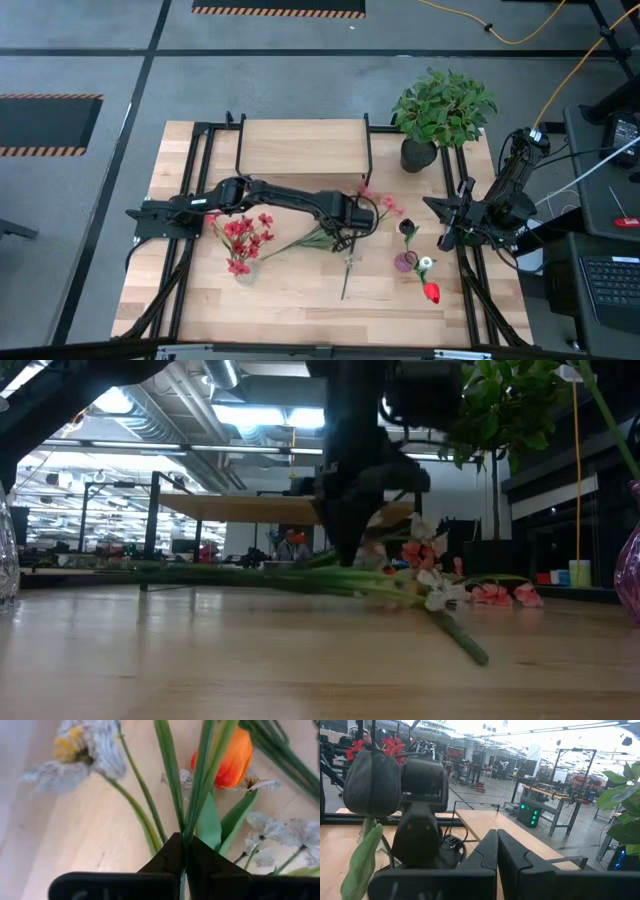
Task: Pick and place flowers into a vace then onto a shelf
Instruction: Put the white flowers into the transparent vase
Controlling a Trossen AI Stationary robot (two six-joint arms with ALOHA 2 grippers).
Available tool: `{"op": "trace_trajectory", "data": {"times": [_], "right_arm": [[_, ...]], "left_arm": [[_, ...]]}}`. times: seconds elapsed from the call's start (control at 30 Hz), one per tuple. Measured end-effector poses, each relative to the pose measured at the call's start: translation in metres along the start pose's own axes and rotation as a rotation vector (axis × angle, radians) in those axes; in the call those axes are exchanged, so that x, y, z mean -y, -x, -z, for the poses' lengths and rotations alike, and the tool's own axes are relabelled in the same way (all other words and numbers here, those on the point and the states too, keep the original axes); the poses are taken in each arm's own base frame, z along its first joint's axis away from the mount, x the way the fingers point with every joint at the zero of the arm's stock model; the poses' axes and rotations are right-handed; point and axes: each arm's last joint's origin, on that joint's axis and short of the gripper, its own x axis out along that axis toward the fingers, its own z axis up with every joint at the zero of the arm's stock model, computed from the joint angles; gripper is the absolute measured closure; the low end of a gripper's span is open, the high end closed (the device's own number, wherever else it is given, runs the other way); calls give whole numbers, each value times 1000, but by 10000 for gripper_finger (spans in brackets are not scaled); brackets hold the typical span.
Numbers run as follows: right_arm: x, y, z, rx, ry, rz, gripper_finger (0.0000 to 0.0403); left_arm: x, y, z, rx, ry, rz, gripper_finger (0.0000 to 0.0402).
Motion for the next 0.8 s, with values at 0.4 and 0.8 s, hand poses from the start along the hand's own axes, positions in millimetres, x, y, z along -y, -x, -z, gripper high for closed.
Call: {"op": "trace_trajectory", "data": {"times": [0.4, 0.8], "right_arm": [[0, 0, 0, 0, 0, 0, 398], [0, 0, 0, 0, 3, -1, 398]], "left_arm": [[-10, 41, 0, 30, -30, -70, 397], [-19, 60, 1, 115, -88, -157, 397]]}}
